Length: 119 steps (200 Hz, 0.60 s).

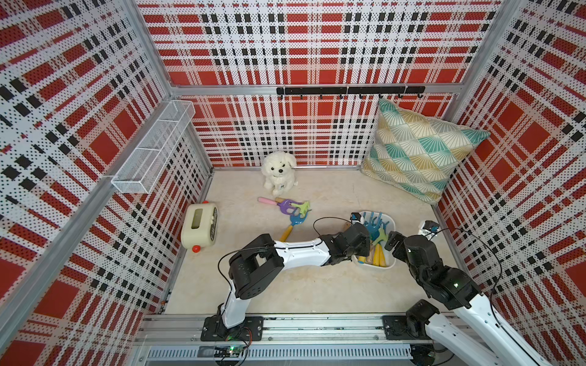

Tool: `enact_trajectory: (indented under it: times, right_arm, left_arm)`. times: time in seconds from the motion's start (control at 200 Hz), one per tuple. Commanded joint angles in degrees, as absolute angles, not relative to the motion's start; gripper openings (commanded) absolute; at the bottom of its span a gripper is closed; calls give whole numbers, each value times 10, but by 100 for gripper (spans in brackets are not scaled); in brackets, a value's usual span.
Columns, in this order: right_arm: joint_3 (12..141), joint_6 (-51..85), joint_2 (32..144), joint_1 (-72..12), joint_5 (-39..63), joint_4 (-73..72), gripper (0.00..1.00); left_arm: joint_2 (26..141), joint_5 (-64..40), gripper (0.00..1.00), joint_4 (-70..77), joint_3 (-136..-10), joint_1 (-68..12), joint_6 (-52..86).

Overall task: Put the rake into the storage box
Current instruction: Place the rake in the storage box.

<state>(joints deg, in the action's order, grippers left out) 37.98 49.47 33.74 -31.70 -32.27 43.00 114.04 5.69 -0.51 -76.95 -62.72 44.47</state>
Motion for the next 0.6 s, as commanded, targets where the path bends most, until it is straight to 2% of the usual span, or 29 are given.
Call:
enact_trajectory:
  times: [0.0,0.341,0.396,0.471,0.541,0.591]
  right_arm:
    - [383,498,333,-313,-318,425,100]
    - [384,499,327,-311,-312,427,100]
    - [384,499,326,-311,-309,427,100]
    - [384,499,327,-311,-307,426,100]
    - [383,499,328,-310,-304,424,100]
    - [382,498,331,-310,-302,423,100]
  left_arm:
    - [1158,48,0,1,-790,-626,435]
    - [1183,48,0,-9,-817,-610,434]
    - [1184,45,15,-9,-818,-611,434]
    - [1179,46,43,-9,-817,-614,434]
    - [1170,44,56,-9,-816,-618,434]
    - [1160,46,61,-11,-814,-619,434]
